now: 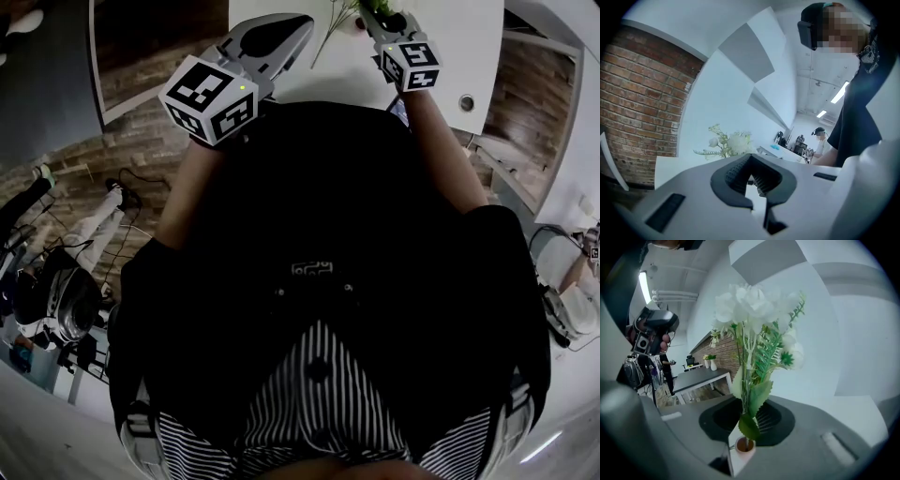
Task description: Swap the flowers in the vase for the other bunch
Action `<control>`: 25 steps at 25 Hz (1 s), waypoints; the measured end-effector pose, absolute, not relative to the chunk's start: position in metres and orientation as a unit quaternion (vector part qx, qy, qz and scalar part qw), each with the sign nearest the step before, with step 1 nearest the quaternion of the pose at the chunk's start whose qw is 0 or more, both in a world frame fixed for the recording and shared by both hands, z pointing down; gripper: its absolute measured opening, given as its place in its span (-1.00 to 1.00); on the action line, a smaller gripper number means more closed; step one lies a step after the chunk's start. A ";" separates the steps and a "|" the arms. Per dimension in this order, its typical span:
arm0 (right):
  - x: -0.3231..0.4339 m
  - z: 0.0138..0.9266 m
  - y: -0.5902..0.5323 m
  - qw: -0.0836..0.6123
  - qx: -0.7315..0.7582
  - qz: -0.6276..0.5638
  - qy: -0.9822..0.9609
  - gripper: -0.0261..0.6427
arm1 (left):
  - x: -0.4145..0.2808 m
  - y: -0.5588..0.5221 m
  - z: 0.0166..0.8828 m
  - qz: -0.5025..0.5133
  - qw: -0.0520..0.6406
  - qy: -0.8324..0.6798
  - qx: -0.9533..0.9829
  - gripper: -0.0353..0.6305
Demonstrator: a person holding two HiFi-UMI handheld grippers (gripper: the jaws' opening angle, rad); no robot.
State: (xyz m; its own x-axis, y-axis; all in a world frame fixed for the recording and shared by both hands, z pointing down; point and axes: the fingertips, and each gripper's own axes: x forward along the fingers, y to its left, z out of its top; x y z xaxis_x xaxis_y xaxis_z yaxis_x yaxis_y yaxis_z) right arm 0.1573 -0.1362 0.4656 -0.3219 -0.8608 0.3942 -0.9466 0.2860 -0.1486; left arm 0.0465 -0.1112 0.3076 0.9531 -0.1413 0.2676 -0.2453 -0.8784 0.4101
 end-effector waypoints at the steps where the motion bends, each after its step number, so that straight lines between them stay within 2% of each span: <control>1: 0.156 0.470 -0.133 0.122 0.570 0.180 -0.793 -0.71 | 0.047 -0.109 0.307 0.116 0.224 -0.100 0.962 -0.88; 15: 0.155 0.504 -0.113 0.157 0.550 0.197 -0.796 -0.64 | 0.057 -0.098 0.307 0.126 0.219 -0.107 0.962 -0.88; 19: 0.165 0.517 -0.102 0.172 0.532 0.215 -0.801 -0.52 | 0.072 -0.091 0.308 0.123 0.225 -0.106 0.961 -0.88; 21: 0.168 0.522 -0.095 0.175 0.519 0.232 -0.804 -0.39 | 0.078 -0.088 0.306 0.122 0.228 -0.104 0.960 -0.88; 23: 0.167 0.527 -0.093 0.170 0.503 0.264 -0.805 -0.08 | 0.080 -0.088 0.303 0.121 0.226 -0.100 0.961 -0.88; 25: 0.168 0.532 -0.089 0.164 0.490 0.288 -0.806 0.06 | 0.080 -0.089 0.300 0.119 0.225 -0.096 0.962 -0.88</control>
